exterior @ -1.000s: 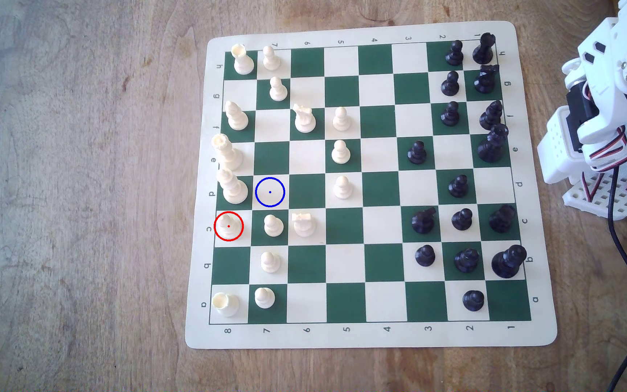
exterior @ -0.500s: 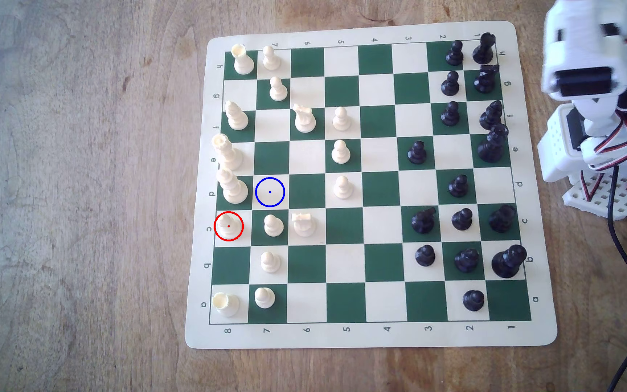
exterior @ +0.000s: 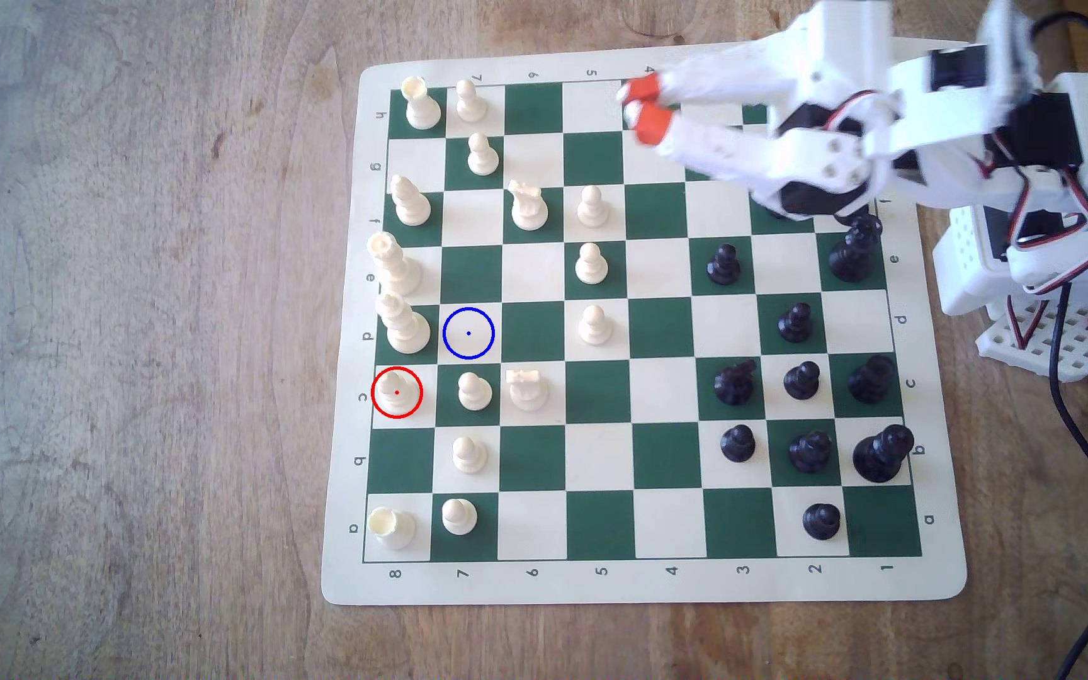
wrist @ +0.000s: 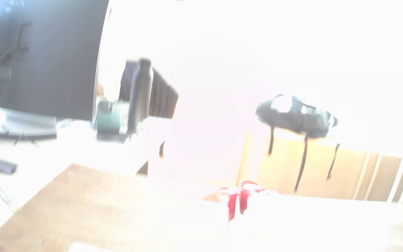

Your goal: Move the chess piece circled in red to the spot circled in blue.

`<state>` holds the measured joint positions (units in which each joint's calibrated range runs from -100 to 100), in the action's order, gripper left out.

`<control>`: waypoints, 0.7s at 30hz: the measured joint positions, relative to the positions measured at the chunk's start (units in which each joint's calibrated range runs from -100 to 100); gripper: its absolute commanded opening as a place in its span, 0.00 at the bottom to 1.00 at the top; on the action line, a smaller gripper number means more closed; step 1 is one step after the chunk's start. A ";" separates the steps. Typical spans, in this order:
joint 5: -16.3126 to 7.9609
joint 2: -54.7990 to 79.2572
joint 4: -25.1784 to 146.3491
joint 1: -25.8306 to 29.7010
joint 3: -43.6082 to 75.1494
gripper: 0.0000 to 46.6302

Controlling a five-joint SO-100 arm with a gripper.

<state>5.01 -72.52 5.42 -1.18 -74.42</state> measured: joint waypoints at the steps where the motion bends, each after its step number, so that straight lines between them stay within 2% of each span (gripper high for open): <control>1: 0.00 1.59 1.59 0.52 1.63 0.01; 4: 0.10 7.54 8.37 1.55 8.59 0.05; 5: 1.42 12.82 14.10 2.06 14.01 0.05; 8: 1.51 17.26 18.25 2.14 18.26 0.05; 11: 0.44 23.63 22.55 2.14 23.50 0.05; 16: -3.03 36.03 29.56 1.03 36.24 0.05; 21: -5.47 49.85 34.02 0.74 50.07 0.05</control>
<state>-0.46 -22.66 39.44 -0.44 -24.36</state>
